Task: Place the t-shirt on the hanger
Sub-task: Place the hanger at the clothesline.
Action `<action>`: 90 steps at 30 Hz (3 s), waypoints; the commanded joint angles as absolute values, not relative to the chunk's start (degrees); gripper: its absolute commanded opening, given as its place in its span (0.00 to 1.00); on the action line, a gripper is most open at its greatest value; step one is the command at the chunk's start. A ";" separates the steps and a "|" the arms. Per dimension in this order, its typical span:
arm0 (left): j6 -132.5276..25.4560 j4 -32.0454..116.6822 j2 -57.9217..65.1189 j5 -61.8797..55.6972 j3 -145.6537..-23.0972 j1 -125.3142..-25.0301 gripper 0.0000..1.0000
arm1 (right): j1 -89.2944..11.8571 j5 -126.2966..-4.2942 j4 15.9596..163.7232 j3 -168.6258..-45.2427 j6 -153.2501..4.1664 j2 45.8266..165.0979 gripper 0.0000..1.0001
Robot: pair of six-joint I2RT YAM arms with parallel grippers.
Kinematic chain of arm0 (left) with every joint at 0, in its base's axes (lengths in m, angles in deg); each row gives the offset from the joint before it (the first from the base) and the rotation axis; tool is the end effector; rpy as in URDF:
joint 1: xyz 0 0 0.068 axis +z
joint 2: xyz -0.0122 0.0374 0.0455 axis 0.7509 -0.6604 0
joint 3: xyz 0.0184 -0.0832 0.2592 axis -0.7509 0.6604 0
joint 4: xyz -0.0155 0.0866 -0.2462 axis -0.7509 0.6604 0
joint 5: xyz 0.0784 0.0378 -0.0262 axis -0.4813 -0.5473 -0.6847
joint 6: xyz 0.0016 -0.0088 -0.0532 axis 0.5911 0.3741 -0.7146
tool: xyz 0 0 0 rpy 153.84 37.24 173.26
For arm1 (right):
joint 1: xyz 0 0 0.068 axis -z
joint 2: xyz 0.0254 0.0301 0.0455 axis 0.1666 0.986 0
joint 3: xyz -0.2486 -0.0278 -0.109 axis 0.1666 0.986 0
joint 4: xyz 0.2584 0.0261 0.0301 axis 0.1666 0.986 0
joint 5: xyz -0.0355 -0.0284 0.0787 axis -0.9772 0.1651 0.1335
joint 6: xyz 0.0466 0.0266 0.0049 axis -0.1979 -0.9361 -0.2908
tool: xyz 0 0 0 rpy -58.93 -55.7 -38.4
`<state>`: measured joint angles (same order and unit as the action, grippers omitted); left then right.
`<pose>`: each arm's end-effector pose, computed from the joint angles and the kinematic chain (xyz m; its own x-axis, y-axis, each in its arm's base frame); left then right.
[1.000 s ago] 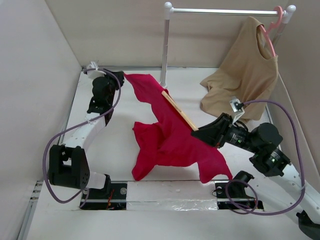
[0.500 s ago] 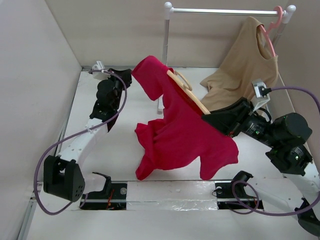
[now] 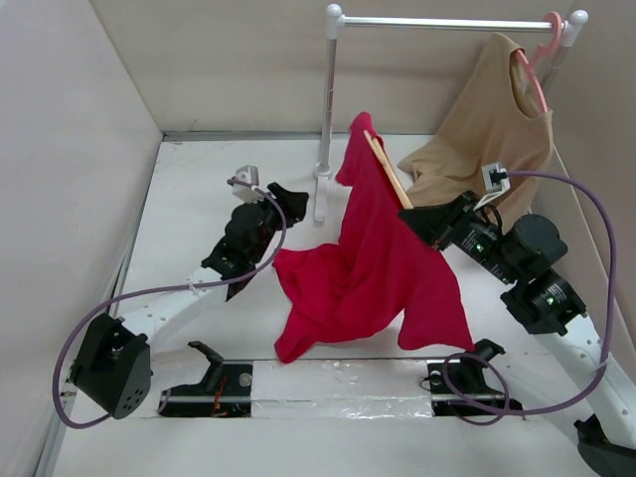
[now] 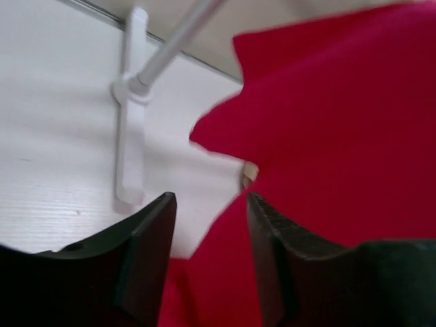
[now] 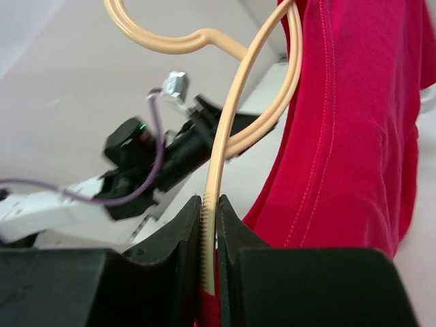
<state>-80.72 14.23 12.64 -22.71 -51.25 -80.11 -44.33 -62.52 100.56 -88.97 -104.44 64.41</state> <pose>0.2325 -0.1339 0.3017 -0.1818 -0.6085 -0.7725 0.2946 0.7158 -0.6331 0.1125 0.0858 0.4268 -0.3508 0.4723 -0.8086 -0.6218 0.5282 0.5782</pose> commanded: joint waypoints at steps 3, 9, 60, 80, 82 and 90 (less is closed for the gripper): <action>-74.92 11.54 13.96 -24.61 -51.84 -88.74 0.48 | -37.30 -64.58 93.20 -91.76 -101.13 64.28 0.00; -68.78 10.06 18.61 -30.60 -47.90 -99.90 0.48 | -29.29 -68.54 95.92 -99.40 -96.91 70.51 0.00; -67.00 6.46 32.51 -27.00 -37.69 -102.11 0.71 | 12.64 -37.52 58.32 -115.32 -139.62 109.81 0.00; -66.74 6.72 30.05 -27.08 -38.48 -102.11 0.71 | 15.37 -40.40 64.63 -111.72 -132.16 109.38 0.40; -66.74 6.72 30.05 -27.17 -38.49 -102.11 0.71 | 15.37 -41.90 67.79 -112.51 -129.26 107.45 0.48; -67.00 6.98 33.12 -28.22 -37.52 -102.11 0.71 | 12.91 -53.67 74.57 -112.78 -120.65 102.17 1.00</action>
<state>-66.73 9.96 30.73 -27.43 -38.07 -102.04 14.05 -47.79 73.26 -111.13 -125.75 104.48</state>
